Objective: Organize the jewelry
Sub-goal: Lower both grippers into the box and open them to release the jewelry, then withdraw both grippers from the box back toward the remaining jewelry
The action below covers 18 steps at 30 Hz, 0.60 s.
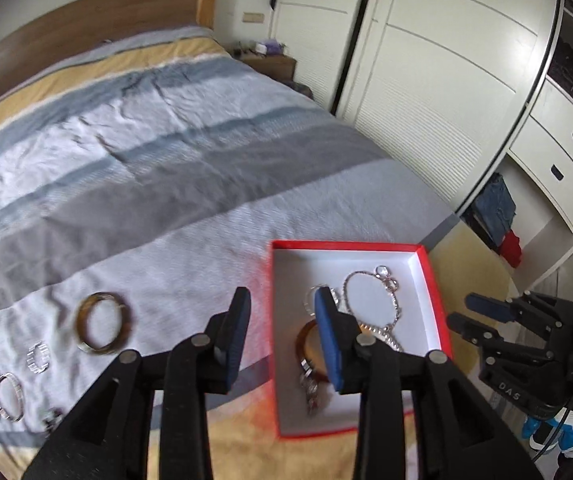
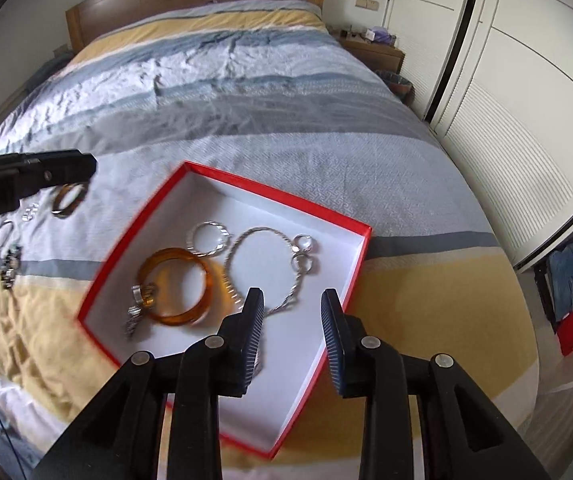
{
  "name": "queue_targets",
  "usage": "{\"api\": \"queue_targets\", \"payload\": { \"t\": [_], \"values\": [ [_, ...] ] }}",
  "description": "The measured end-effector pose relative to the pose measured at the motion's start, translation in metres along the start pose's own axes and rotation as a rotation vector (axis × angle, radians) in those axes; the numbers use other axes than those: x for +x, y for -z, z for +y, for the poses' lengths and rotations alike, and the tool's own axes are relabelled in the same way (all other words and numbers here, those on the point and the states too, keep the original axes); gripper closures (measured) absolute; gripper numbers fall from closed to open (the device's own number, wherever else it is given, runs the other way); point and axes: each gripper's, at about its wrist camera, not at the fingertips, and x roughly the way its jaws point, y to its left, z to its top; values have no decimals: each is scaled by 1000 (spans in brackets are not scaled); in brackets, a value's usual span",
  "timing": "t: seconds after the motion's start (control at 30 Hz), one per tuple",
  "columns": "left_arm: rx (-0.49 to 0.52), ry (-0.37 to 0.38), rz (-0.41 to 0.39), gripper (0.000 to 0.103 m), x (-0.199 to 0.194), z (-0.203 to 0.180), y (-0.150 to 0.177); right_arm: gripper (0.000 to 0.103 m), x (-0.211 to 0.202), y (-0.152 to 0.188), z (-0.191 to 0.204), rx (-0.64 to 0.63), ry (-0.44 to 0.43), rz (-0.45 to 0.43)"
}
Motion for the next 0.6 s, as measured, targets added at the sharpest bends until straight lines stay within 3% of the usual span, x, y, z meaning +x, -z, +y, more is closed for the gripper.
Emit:
{"api": "queue_targets", "payload": {
  "t": [0.33, 0.6],
  "values": [
    [-36, -156, -104, 70, -160, 33, 67, 71, -122, 47, 54, 17, -67, -99],
    [-91, -254, -176, 69, -259, 61, 141, 67, -200, 83, 113, 3, -112, -182]
  ]
}}
